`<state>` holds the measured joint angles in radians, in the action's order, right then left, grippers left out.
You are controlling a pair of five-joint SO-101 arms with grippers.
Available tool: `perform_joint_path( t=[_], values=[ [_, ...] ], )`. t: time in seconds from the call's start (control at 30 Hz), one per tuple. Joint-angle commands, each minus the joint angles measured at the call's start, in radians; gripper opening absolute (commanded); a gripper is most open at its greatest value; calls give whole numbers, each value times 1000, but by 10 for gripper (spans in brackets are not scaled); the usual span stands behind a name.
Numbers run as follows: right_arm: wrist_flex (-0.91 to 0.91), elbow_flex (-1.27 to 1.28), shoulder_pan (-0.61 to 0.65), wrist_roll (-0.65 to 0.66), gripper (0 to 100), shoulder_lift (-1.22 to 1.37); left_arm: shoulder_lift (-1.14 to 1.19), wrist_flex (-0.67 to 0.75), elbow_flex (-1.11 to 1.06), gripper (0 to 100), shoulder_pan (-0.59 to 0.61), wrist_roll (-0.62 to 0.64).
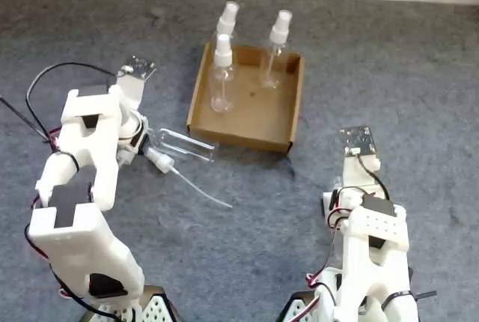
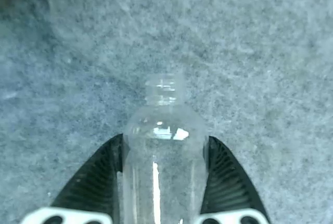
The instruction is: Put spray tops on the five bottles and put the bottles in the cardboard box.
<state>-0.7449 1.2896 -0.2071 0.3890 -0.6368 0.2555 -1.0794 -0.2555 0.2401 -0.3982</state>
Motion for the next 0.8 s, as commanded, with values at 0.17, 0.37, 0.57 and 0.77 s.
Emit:
perform_joint_path(
  t=[0.17,0.37,0.57,0.77],
  values=[
    [5,48,16,-2,4,16,-24,32,-47,16,13,-3],
    [5,48,15,-2,4,10,-228,-83,-24,3,12,29],
    [2,38,10,0,4,5,-575,-227,-31,7,-5,123],
    [-71,-110,4,124,4,4,-846,-296,-67,7,-77,241]
  ],
)
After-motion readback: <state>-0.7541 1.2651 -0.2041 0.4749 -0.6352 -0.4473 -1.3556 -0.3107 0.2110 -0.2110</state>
